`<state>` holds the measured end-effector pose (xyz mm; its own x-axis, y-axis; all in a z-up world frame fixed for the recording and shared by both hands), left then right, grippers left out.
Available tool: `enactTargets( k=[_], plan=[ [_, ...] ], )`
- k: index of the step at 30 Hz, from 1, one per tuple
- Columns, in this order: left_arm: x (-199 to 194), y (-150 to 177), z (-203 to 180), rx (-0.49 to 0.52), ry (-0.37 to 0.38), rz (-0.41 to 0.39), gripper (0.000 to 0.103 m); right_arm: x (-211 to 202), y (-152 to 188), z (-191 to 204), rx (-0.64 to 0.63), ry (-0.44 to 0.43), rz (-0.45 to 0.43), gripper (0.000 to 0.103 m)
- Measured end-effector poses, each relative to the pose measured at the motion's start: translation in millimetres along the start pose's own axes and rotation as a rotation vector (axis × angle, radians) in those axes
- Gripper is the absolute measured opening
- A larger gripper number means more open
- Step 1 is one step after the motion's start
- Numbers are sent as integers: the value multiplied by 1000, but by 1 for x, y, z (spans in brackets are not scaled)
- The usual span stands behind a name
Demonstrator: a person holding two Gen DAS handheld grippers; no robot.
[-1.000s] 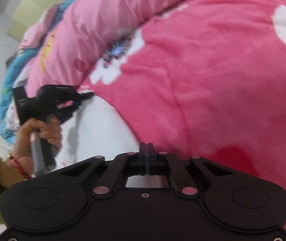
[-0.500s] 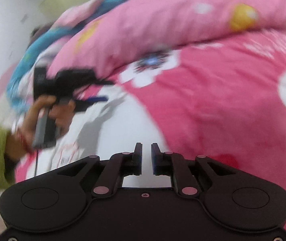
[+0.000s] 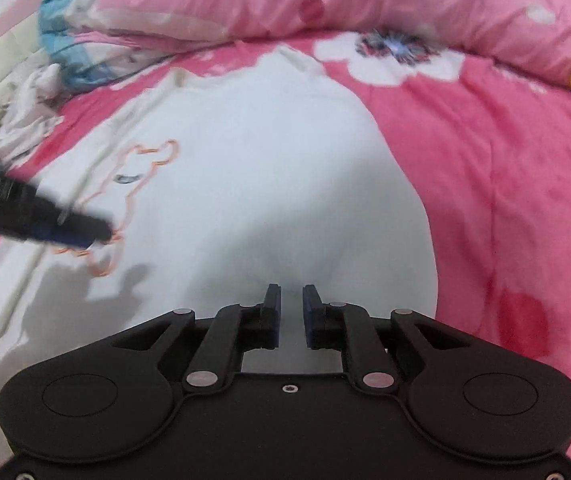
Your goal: Fold clothes
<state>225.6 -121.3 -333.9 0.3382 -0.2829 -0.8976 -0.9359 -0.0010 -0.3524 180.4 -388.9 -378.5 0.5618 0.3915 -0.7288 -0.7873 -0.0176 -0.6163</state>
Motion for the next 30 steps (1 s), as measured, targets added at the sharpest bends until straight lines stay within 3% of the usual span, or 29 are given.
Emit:
enactTargets(
  k=[5,8,11,14,18,20,26,30],
  plan=[
    [-49,57,43,71,-122,52,50,-26,24,42,-60,-26,66,28],
    [-62,90,73,32,-157,132,50,3,47,67,-134,74,225,30],
    [-73,110,88,42,-188,156,50,9,41,89,-219,119,277,31],
    [-95,130,116,77,-207,138,50,-12,10,119,-214,53,219,31],
    [-111,135,146,-7,-205,100,53,-36,-26,147,-154,-35,132,33],
    [-114,135,159,-41,-201,89,56,-43,-50,171,-111,-98,74,39],
    [-89,133,196,-123,-164,72,56,-7,-98,235,-100,-191,47,40],
    [-74,136,201,-109,-128,72,56,15,-121,272,-116,-202,22,40]
  ],
)
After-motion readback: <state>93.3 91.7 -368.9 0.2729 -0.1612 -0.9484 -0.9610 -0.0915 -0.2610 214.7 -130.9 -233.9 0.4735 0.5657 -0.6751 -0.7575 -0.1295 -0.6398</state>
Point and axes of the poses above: each gripper's, at about its wrist camera, not at the fingertips, and x roughly the way its jaws point, z to its left, y to its underside, the point moved 1 cm from there along x, roughly the way its jaws point, and after that the axes turned 4 degrees about -y, right-handed, at the moved point
